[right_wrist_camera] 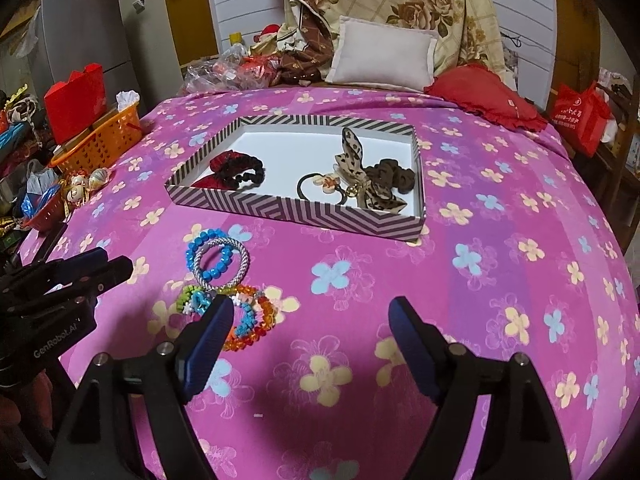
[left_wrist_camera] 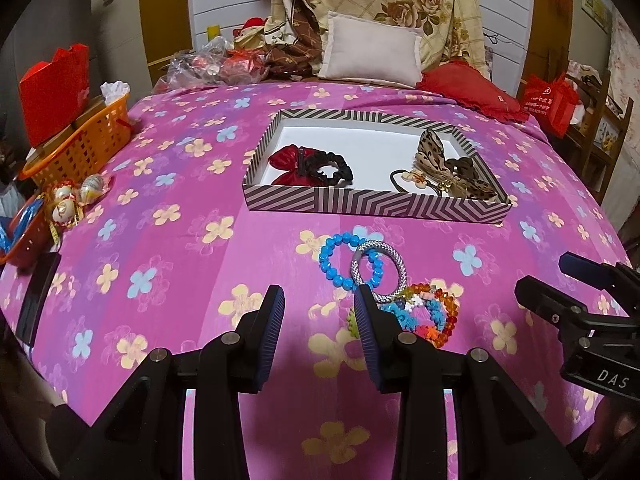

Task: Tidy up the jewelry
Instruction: 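Lift both open tools out of the tray and move toward the bracelet pile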

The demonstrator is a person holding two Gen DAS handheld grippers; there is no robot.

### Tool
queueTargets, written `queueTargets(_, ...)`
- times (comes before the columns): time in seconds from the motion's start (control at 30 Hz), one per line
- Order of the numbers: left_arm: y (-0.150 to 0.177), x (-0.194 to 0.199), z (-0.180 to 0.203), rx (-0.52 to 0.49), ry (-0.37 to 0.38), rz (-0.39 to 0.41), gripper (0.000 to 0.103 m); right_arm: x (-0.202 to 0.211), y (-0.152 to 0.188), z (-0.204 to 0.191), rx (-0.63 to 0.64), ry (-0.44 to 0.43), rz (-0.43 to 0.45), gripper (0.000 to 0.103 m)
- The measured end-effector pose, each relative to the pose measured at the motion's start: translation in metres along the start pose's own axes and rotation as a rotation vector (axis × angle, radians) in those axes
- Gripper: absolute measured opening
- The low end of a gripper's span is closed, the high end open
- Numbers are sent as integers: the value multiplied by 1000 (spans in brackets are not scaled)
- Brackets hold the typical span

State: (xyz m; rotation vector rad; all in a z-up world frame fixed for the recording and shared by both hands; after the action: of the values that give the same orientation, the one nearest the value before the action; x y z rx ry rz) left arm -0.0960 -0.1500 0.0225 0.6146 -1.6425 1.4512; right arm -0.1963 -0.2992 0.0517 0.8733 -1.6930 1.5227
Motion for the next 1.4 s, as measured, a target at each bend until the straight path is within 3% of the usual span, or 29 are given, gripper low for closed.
queueTargets(0.3,0,10,2,0,3,19,14,7,1,-1,5,4,10,84)
queueTargets(1.03,7,-2,-5,16,11,-24,14,0,6,1,10,9,-23,84)
queueTargets(1.4,14,-20,-43,88,-1,-79,14,-15,12,0,19,-10,-61,84)
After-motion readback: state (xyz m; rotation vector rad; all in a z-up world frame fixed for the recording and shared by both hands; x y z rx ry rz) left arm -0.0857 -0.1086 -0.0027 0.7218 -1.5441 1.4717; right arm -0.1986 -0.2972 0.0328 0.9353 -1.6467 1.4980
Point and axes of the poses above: each gripper's, at about its wrist camera, not at the fingertips, and x roughly against the way its jaws point, z to its right, y to its underside, the point moved 8 cm from there along -x, roughly the way its jaws point, and after that the axes turned 8 degrees about -z, right-handed, at the moved point
